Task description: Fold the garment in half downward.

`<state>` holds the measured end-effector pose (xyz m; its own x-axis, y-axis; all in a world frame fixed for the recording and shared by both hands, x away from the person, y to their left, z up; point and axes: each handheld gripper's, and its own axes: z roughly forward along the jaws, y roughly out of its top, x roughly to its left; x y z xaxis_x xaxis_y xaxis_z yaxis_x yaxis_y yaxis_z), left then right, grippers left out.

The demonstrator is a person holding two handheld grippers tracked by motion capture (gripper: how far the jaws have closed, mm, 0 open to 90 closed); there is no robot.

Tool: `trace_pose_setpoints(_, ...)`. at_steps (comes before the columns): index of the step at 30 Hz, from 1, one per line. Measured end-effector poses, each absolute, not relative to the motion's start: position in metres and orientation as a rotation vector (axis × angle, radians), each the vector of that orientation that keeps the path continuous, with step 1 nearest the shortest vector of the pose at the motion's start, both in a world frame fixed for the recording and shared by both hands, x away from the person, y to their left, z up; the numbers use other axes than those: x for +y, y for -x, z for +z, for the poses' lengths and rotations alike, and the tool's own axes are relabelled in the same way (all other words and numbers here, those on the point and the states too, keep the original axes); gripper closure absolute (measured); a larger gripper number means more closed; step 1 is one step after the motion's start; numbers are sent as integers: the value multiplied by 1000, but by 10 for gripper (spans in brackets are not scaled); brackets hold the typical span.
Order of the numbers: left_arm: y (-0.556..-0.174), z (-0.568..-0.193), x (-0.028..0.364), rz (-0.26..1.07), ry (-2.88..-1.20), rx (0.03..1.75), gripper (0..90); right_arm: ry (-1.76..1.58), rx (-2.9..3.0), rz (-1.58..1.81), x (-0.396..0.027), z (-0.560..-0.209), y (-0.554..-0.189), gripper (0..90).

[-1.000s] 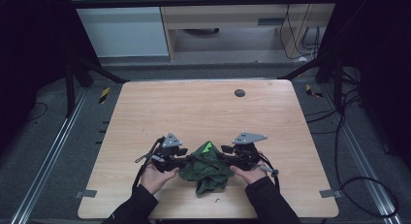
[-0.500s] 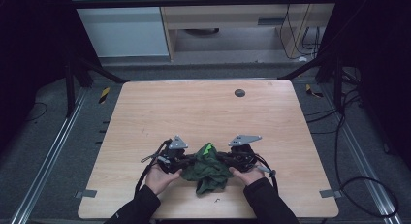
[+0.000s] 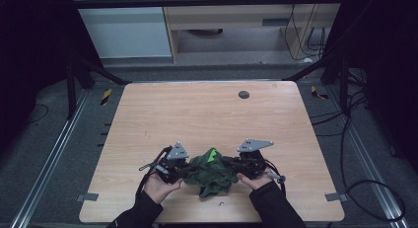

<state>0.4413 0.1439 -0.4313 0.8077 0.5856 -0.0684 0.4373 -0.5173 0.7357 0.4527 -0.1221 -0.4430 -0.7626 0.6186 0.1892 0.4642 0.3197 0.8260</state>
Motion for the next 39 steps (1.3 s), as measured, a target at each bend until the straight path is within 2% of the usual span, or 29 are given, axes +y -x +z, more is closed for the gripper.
trace_pose_setpoints(10,-404,-433,141,220,-2227,679,899,-932,2499,1418,-124,-448,-427,850)
trace_pose_setpoints(21,-394,-445,137,175,-2259,656,893,-956,2543,1395,-128,-458,-417,798)
trace_pose_setpoints(26,-391,-439,146,172,-2228,672,886,-961,2509,1432,-136,-449,-414,817)
trace_pose_setpoints(30,-391,-435,151,189,-2222,685,886,-992,2462,1456,-142,-442,-416,897)
trace_pose_setpoints(39,-400,-422,166,192,-2181,732,878,-1056,2391,1492,-138,-443,-428,899)
